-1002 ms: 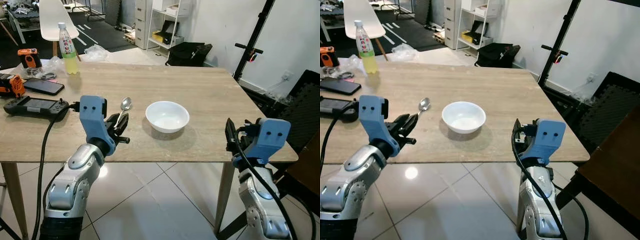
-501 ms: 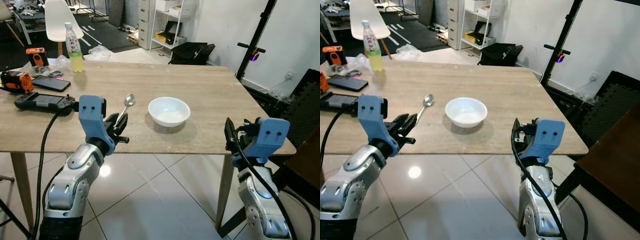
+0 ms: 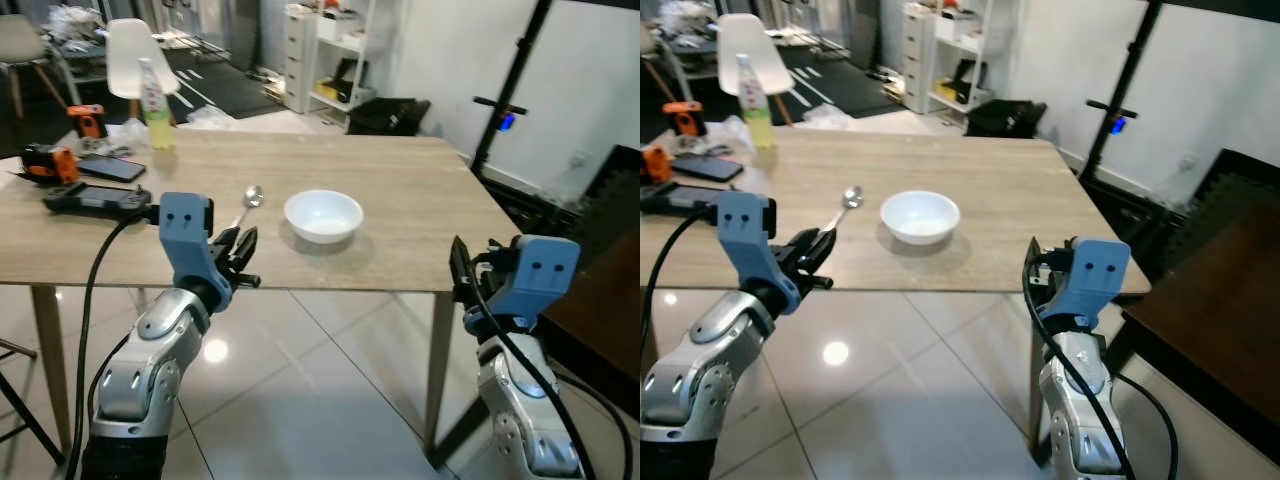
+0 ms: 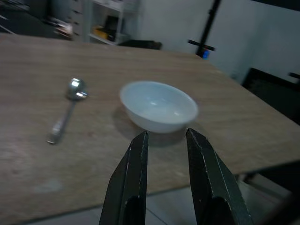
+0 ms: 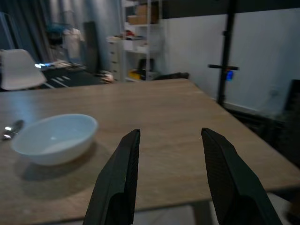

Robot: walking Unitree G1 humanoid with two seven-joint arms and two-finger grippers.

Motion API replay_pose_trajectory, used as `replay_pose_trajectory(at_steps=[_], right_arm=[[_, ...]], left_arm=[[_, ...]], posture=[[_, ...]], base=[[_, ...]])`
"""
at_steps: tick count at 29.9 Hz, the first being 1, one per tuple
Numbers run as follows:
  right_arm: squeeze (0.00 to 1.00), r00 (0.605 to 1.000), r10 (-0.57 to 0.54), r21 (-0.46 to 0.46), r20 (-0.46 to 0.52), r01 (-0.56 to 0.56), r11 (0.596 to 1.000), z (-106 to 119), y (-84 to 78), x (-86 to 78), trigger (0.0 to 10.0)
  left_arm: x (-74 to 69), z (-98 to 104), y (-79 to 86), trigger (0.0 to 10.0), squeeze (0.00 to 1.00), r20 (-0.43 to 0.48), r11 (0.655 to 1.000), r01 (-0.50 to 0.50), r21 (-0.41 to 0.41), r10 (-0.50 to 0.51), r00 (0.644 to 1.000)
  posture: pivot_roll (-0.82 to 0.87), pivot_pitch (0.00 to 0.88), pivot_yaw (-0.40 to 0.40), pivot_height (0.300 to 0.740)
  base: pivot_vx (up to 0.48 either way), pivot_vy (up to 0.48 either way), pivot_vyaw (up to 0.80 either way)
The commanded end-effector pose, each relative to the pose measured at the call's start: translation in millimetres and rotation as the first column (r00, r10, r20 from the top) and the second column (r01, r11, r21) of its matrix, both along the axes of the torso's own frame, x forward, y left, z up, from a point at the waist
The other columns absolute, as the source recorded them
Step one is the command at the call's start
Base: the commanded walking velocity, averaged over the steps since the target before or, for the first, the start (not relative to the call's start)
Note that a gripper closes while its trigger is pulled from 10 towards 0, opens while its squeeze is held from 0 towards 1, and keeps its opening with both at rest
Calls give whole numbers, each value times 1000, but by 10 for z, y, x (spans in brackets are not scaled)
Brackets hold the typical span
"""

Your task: Setting the table

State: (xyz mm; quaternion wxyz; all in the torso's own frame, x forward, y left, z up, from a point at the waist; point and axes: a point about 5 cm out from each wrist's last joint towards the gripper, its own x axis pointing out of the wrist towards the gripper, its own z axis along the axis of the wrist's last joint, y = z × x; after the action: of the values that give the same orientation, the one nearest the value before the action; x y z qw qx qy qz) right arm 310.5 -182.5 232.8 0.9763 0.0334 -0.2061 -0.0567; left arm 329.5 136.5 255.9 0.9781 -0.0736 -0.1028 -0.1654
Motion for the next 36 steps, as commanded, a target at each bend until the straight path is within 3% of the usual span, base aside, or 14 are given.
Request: replay_pose_trajectory(at_steps=[1, 36], right_arm=[[0, 1000, -2, 1, -15, 2, 1000, -36, -1, 2, 10000], [0, 1000, -2, 1, -12, 2, 1000, -27, -7, 4, 10000]], left_arm=[[3, -45, 26, 10000, 0, -14, 1000, -10, 7, 10, 1000], [14, -32, 11, 10000, 0, -8, 1000, -7, 6, 7, 1000]], posture=[[65, 76, -27, 740], [64, 76, -26, 740]], base=[[-341, 0, 0], [-363, 0, 0]])
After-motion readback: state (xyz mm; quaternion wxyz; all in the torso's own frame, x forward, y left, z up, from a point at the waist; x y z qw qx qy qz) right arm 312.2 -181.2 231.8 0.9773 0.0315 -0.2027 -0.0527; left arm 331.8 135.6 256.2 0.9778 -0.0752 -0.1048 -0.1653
